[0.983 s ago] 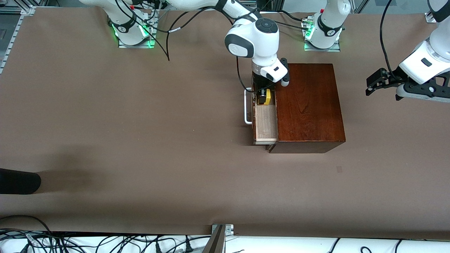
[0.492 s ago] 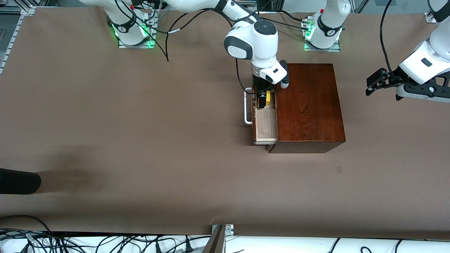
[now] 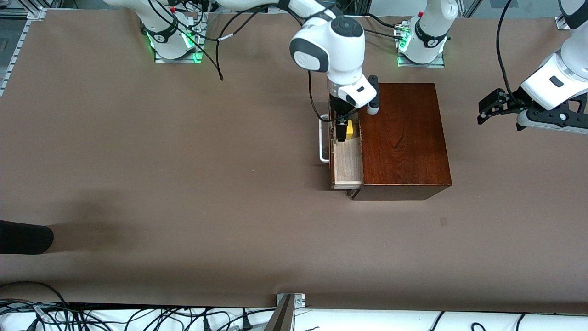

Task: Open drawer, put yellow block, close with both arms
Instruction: 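Withdraw the right gripper while the left gripper moves toward the drawer front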

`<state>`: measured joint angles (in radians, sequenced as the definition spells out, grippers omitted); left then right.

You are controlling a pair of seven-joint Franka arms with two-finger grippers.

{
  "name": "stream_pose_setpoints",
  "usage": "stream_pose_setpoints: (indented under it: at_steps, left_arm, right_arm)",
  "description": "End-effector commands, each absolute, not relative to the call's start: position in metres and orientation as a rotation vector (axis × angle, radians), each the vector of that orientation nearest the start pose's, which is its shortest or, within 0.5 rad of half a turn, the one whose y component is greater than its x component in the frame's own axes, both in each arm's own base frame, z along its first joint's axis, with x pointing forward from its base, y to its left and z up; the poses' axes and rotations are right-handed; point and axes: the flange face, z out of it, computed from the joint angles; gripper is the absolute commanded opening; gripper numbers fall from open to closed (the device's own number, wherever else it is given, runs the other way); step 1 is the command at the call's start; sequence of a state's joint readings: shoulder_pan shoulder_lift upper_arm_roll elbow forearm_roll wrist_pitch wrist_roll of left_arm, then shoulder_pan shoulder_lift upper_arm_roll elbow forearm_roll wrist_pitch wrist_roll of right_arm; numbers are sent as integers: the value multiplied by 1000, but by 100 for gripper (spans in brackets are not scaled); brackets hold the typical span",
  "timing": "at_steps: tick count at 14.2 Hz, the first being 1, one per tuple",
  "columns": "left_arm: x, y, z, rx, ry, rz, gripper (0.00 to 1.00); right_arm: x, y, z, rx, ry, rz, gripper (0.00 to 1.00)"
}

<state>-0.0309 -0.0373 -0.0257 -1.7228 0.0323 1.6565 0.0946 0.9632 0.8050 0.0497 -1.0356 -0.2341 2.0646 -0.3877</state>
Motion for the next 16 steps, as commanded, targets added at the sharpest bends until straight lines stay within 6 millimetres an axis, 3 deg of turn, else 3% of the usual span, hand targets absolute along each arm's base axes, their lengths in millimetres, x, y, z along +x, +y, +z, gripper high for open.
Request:
stream_pose_setpoints:
  at_steps: [1, 3, 5, 9, 10, 11, 13, 15, 16]
  left_arm:
    - [541, -30, 585, -3119, 362, 94, 100]
    - [539, -31, 583, -3107, 595, 127, 100]
    - [536, -34, 581, -3064, 845, 153, 100]
    - [533, -40, 557, -2967, 1385, 300, 100]
    - [533, -48, 543, -2943, 1506, 375, 100]
    - [527, -67, 535, -2948, 1609, 448, 100]
    - [508, -120, 522, -2971, 1787, 640, 100]
    - [516, -173, 507, -2909, 1926, 691, 100]
    - [524, -188, 500, -2867, 1982, 688, 100]
  right_arm:
    - [448, 633, 441, -2414, -2086, -441, 100]
    - [472, 606, 474, -2454, -1985, -460, 100]
    - [505, 564, 501, -2523, -1875, -434, 100]
    - [572, 464, 563, -2632, -1599, -489, 100]
    - [587, 436, 579, -2650, -1524, -517, 100]
    - [594, 408, 606, -2662, -1457, -564, 100]
    - [594, 358, 628, -2708, -1367, -499, 100]
    - [586, 299, 644, -2770, -1270, -447, 100]
    - [577, 271, 649, -2806, -1222, -417, 100]
